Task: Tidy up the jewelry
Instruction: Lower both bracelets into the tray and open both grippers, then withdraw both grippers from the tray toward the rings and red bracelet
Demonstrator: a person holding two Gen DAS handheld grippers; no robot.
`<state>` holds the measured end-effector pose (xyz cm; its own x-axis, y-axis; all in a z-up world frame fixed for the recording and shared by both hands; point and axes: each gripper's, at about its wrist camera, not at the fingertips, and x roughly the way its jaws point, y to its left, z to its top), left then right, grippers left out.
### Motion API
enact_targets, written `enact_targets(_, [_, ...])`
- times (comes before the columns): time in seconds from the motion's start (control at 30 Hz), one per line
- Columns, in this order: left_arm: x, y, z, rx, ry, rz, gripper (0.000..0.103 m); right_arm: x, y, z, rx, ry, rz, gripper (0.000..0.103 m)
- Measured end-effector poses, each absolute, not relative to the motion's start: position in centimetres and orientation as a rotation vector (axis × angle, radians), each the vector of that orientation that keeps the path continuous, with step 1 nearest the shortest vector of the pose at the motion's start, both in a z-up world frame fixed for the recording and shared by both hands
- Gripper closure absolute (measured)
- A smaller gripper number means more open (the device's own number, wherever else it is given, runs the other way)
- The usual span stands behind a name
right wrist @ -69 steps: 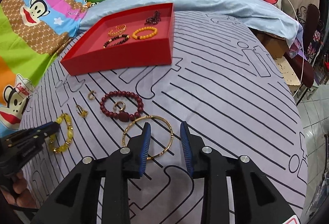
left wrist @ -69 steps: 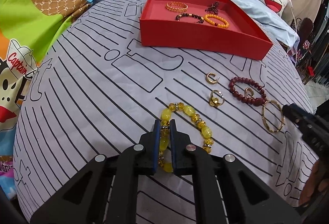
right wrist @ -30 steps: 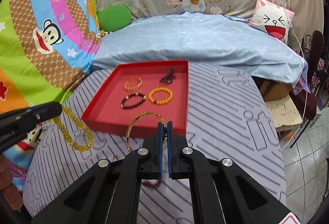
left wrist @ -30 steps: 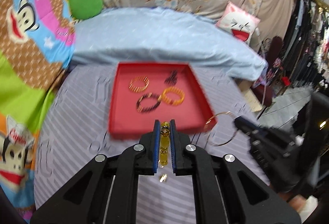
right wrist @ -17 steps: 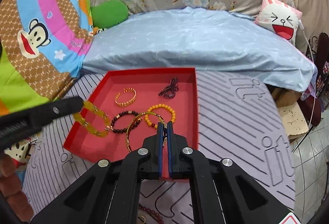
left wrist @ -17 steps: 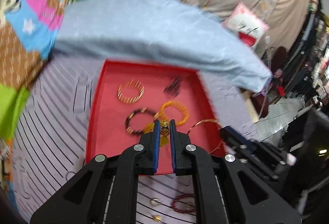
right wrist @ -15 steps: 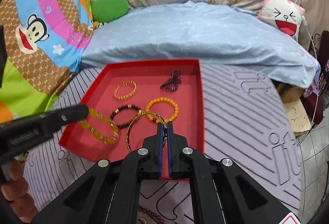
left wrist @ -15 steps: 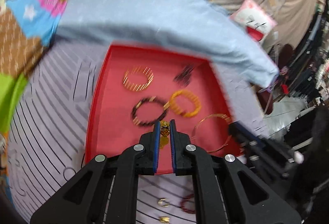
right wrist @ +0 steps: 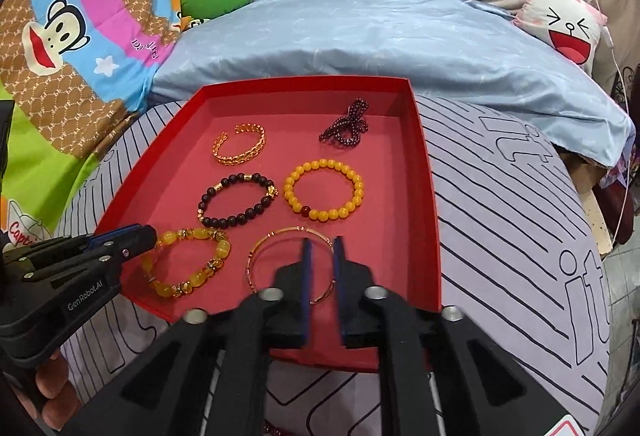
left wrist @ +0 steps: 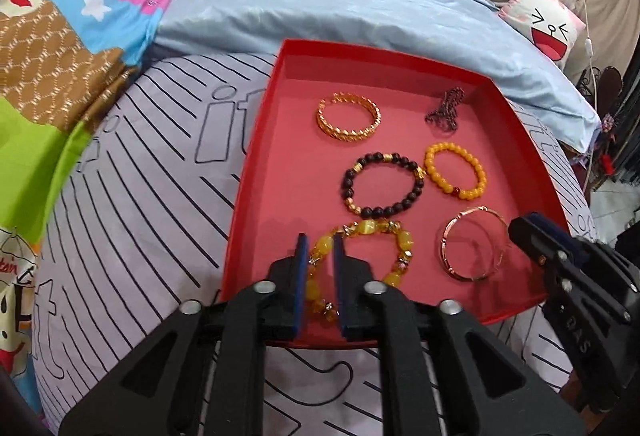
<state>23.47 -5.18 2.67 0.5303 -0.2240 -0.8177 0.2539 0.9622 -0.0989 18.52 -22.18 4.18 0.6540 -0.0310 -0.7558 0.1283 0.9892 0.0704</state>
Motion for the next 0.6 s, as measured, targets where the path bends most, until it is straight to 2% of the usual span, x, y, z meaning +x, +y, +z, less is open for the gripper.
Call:
enact_targets(0.03, [23.4,-5.1,2.8,0.031,0.965,-0.28,0.073,18.1,-22.3,4.4,0.125,0.837,-0.096,0.06])
enact_targets(0.07, [23.3,-4.9,2.9,0.029,0.952,-0.272,0.07,18.0,-22.4,4.6,0.129,0.831,-0.096,0.059])
enact_targets(0.33, [21.5,-5.2,4.5,0.079,0.892,-0.246,0.069,15.7,-23.0,6.0,0.166,0.805,-0.097,0.059])
enact_targets(0.47, [19.8,-4.8,5.6,0.081,0.866,-0.241,0.061,13.9,-23.0,6.6,0.178,0.801,-0.093,0.059])
enact_targets(0.6, [17.7,-4.3,6.1,0.084,0.857,-0.237,0.061,11.9,-22.9,7.0,0.189,0.799,-0.092,0.059])
